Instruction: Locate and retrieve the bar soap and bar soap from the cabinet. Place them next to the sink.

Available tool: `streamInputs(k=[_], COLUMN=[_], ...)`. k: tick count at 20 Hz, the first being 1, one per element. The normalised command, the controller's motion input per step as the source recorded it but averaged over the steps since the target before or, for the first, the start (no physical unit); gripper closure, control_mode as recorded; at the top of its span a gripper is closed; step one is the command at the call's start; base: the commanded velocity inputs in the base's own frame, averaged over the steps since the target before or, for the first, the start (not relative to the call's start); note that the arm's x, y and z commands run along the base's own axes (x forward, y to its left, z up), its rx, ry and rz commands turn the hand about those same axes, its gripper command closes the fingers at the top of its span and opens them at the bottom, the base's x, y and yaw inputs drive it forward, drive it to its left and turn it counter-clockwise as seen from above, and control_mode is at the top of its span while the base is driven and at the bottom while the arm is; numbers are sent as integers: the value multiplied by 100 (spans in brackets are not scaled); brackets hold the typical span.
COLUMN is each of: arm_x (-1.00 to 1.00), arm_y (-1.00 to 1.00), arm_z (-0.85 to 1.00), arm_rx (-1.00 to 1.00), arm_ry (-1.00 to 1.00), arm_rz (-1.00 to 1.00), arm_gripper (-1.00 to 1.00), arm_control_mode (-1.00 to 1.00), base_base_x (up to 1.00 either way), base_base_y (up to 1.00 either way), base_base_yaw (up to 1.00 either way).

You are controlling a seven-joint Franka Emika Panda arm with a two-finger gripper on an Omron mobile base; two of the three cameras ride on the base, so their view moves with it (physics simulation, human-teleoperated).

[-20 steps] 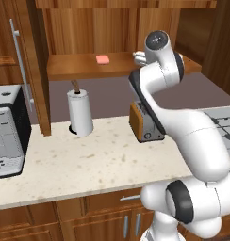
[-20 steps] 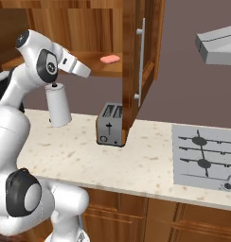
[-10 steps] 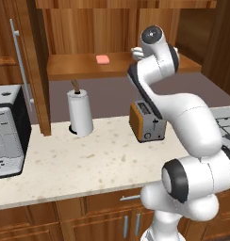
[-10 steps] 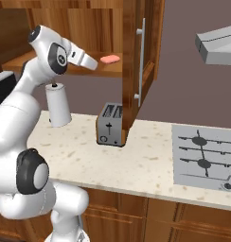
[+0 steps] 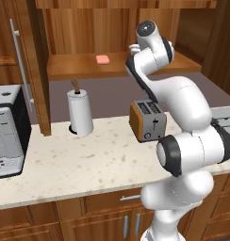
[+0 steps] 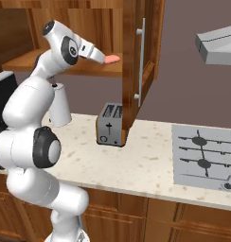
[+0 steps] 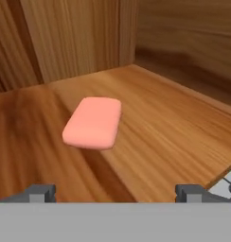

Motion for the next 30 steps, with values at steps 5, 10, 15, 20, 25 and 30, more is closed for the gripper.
streamInputs(k=[5, 10, 15, 20, 25, 30], arm_x=[49, 28, 35, 41, 33, -2], arm_y=[-8, -14, -9, -12, -9, -7], arm_z=[0, -7, -7, 0, 0, 0], arm_rx=[0, 0, -1, -1, 0, 0], arm_ry=[1, 1, 4, 2, 0, 2], arm_rz=[-2, -4, -5, -3, -1, -4], arm_gripper=[-100, -100, -100, -100, -100, -100], arm_control_mode=[-100, -100, -100, -100, -100, -100], base_base_x=[0, 0, 0, 0, 0, 0], base_base_y=[0, 0, 0, 0, 0, 0], base_base_yaw=[0, 0, 0, 0, 0, 0])
